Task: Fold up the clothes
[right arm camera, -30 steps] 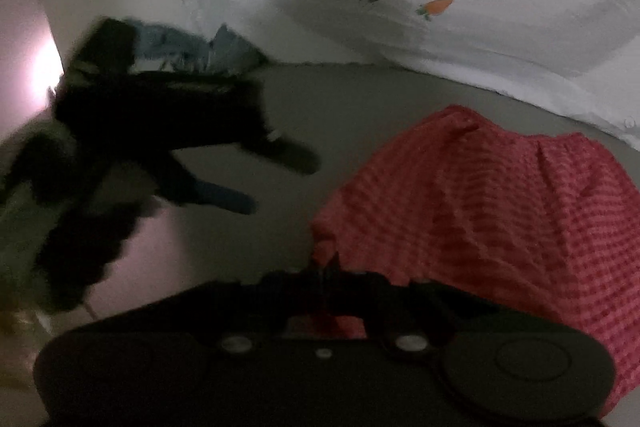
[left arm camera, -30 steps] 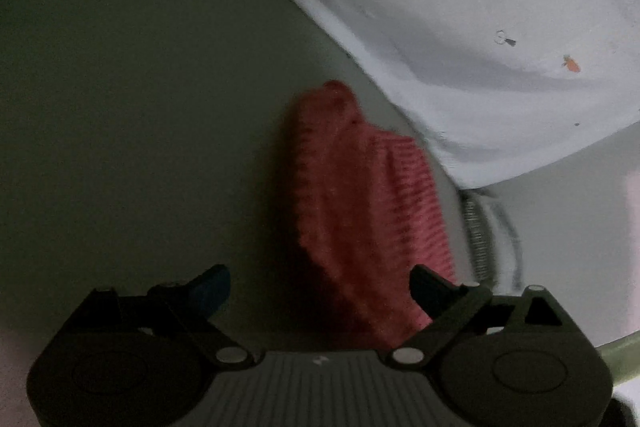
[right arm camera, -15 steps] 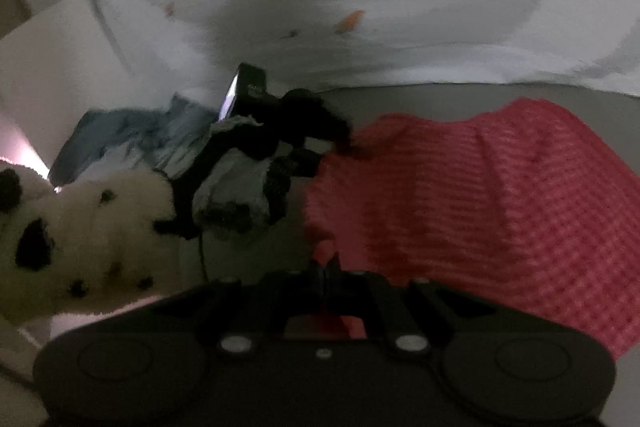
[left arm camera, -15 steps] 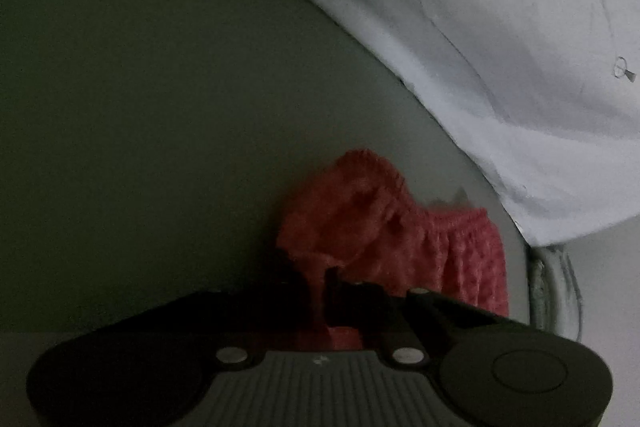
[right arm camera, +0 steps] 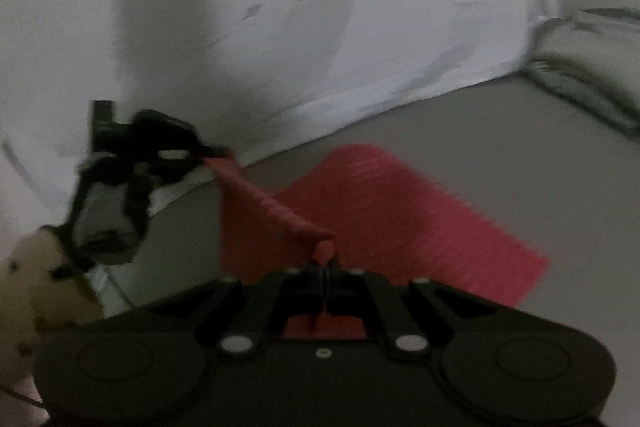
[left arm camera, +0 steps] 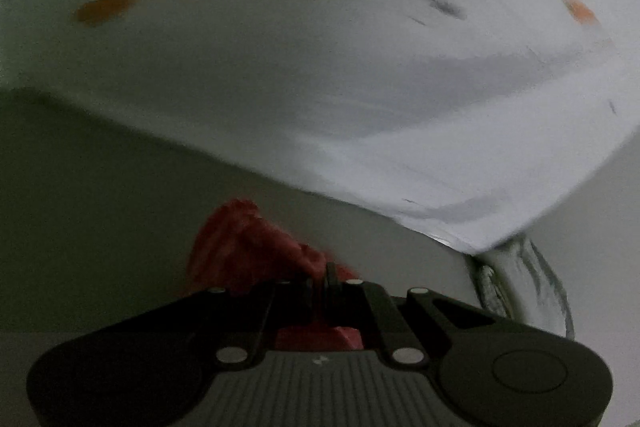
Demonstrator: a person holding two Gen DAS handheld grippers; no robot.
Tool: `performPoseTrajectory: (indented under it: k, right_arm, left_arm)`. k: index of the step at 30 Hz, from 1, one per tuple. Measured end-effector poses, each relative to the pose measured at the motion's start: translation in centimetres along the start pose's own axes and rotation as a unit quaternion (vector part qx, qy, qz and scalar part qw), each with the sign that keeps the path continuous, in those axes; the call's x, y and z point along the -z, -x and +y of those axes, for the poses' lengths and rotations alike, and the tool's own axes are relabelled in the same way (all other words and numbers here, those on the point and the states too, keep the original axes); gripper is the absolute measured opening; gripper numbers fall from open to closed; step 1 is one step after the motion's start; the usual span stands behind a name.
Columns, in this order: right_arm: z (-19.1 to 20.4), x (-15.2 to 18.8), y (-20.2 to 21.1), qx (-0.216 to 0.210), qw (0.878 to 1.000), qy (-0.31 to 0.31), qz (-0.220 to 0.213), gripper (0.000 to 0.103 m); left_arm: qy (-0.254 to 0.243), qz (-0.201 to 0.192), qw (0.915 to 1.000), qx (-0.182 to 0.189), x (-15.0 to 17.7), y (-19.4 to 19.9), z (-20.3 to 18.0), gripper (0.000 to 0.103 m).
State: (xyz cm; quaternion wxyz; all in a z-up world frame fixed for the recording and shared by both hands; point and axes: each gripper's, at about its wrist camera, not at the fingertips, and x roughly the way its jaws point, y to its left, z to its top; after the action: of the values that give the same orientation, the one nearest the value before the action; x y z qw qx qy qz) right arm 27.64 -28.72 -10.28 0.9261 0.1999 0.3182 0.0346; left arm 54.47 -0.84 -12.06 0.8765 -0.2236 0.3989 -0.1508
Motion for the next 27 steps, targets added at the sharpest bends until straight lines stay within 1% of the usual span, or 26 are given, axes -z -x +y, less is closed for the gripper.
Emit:
performPoseTrajectory:
  k: [3,4,5,6,7,8,9,10,11,12,13,14,16,18,19,21,22,24,25,26,27]
  right_arm:
    - [-5.3,-1.4,-0.7,0.029,0.999,-0.016,-0.001,0.001]
    - [-7.0,-1.7,-1.3,0.039,0.999,-0.020,0.007,0.001]
    - [-8.5,-2.0,-2.1,0.048,0.998,-0.025,0.018,0.001]
    - [-10.1,-2.2,-2.9,0.058,0.997,-0.029,0.030,0.002]
    - [-11.7,-2.3,-4.0,0.064,0.996,-0.034,0.055,0.005]
    - [-13.2,-2.4,-5.1,0.069,0.993,-0.039,0.085,0.006]
    - [-14.4,-2.4,-6.0,0.071,0.991,-0.041,0.106,0.009]
    - [-15.2,-2.3,-6.5,0.071,0.990,-0.039,0.114,0.015]
    - [-15.8,-2.4,-6.7,0.066,0.990,-0.040,0.117,0.021]
    - [-16.3,-2.4,-6.8,0.058,0.990,-0.042,0.121,0.034]
    - [-16.8,-2.5,-6.9,0.050,0.990,-0.044,0.124,0.041]
    - [-17.3,-2.5,-7.0,0.042,0.990,-0.046,0.127,0.041]
    - [-18.2,-2.7,-7.6,0.028,0.990,-0.046,0.133,0.041]
    - [-18.5,-2.9,-8.4,0.015,0.990,-0.033,0.138,0.042]
    - [-18.5,-2.9,-8.5,0.008,0.990,-0.024,0.140,0.045]
    - [-18.3,-3.0,-8.9,-0.006,0.990,-0.006,0.144,0.050]
    - [-18.2,-3.0,-9.1,-0.012,0.989,0.003,0.144,0.051]
    - [-17.7,-3.1,-9.4,-0.018,0.989,0.019,0.148,0.051]
    - [-17.5,-3.1,-9.6,-0.020,0.988,0.027,0.150,0.051]
    - [-17.2,-3.1,-9.8,-0.023,0.987,0.035,0.152,0.050]
    - [-17.0,-3.0,-9.8,-0.025,0.987,0.044,0.156,0.041]
  left_arm:
    - [-0.040,0.007,0.9992,0.000,1.5,-4.0,-5.7,0.005]
    - [-0.048,0.012,0.9988,-0.001,2.1,-5.7,-7.3,0.006]
    - [-0.058,0.025,0.9980,-0.009,2.8,-7.4,-8.4,0.013]
    - [-0.065,0.050,0.9963,-0.027,3.5,-9.3,-9.4,0.022]
    - [-0.068,0.078,0.9936,-0.045,4.2,-10.9,-10.1,0.040]
    - [-0.071,0.101,0.9907,-0.058,5.0,-11.6,-10.4,0.045]
    - [-0.073,0.102,0.9903,-0.061,5.8,-11.4,-10.6,0.045]
    - [-0.075,0.091,0.9912,-0.059,6.6,-10.5,-10.7,0.051]
    - [-0.077,0.082,0.9918,-0.061,7.3,-9.4,-10.6,0.064]
    - [-0.077,0.072,0.9924,-0.064,8.2,-7.8,-10.3,0.071]
    - [-0.074,0.060,0.9930,-0.070,9.1,-6.4,-9.9,0.080]
    - [-0.070,0.048,0.9932,-0.079,10.3,-4.5,-9.4,0.082]
    - [-0.054,0.044,0.9914,-0.110,12.7,-1.9,-8.8,0.082]
    - [-0.038,0.074,0.9853,-0.149,15.8,-0.6,-8.3,0.082]
    - [-0.031,0.092,0.9824,-0.160,17.3,-0.3,-8.0,0.082]
    - [-0.004,0.131,0.9769,-0.169,20.8,-0.1,-7.3,0.082]
    - [0.007,0.143,0.9748,-0.171,22.3,-0.3,-7.2,0.082]
    - [0.018,0.144,0.9739,-0.174,24.5,-0.7,-7.4,0.082]
    - [0.003,0.123,0.9753,-0.184,25.1,-0.7,-8.2,0.079]
    - [-0.011,0.102,0.9759,-0.192,25.7,-0.7,-9.0,0.050]
    - [-0.026,0.096,0.9749,-0.199,26.1,-0.9,-9.7,0.039]
